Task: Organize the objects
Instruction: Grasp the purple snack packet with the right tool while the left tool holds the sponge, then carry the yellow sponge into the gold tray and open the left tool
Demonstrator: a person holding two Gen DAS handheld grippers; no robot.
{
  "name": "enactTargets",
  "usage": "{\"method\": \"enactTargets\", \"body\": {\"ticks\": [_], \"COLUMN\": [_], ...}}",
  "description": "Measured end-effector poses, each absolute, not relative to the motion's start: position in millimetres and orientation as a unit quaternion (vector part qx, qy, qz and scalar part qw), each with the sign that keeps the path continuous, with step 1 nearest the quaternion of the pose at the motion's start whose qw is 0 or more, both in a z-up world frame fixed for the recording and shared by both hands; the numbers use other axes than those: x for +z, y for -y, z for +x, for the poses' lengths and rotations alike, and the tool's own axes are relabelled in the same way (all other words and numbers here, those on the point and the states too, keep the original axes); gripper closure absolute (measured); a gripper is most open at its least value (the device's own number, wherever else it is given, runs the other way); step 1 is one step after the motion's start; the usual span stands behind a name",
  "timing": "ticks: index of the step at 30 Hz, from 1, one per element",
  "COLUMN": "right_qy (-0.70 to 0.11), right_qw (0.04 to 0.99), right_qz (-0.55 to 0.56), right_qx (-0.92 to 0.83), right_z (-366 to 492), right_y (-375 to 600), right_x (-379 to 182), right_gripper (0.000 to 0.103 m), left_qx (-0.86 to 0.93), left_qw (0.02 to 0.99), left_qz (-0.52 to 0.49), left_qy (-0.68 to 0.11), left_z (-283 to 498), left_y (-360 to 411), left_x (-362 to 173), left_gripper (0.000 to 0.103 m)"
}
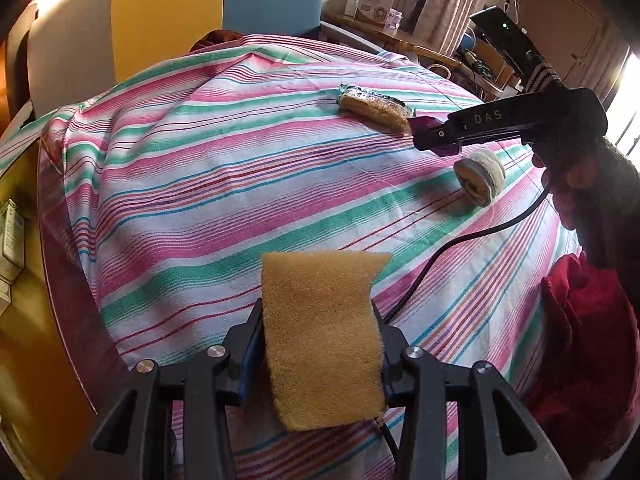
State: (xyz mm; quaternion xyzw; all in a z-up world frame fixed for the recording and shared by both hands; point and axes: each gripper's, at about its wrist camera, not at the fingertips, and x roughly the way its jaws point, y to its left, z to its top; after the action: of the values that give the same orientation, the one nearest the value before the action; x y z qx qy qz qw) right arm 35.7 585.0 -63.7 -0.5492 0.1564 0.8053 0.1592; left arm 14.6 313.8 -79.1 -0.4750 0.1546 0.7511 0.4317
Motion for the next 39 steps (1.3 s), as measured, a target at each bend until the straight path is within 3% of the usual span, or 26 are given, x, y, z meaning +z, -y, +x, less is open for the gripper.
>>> {"method": "enactTargets", "body": {"ticks": [7,12,31,39], "right_qy": [-0.153,-0.092,-0.122,-0.101], "right_qw": [0.109,0.101,0.096,0.097], "right_qz": [-0.524,-0.537,-0.519,-0.517], "right_qx": [0.831,0.832,0.841,0.844], "right_z": [35,31,32,33], "right_y": [-519,-484,-487,-483], "right_x": [-67,-85,-88,-86], "right_gripper": [0.056,0.056,0.053,0.053], "left_qx": [0.764,0.775,0.813,0.85], "left_qw": [0.438,0.439,0.383,0.309], "left_qz": [-0.455,-0.442,-0.436,-0.427], "left_qy": [-0.13,-0.105,-0.05,-0.006], "left_z": [22,26,13,-19], "left_y": [-288,-269,-194,-129], "left_x": [-53,-33,-10,6], "left_gripper": [0.058,0.058,0.058,0.058]}}
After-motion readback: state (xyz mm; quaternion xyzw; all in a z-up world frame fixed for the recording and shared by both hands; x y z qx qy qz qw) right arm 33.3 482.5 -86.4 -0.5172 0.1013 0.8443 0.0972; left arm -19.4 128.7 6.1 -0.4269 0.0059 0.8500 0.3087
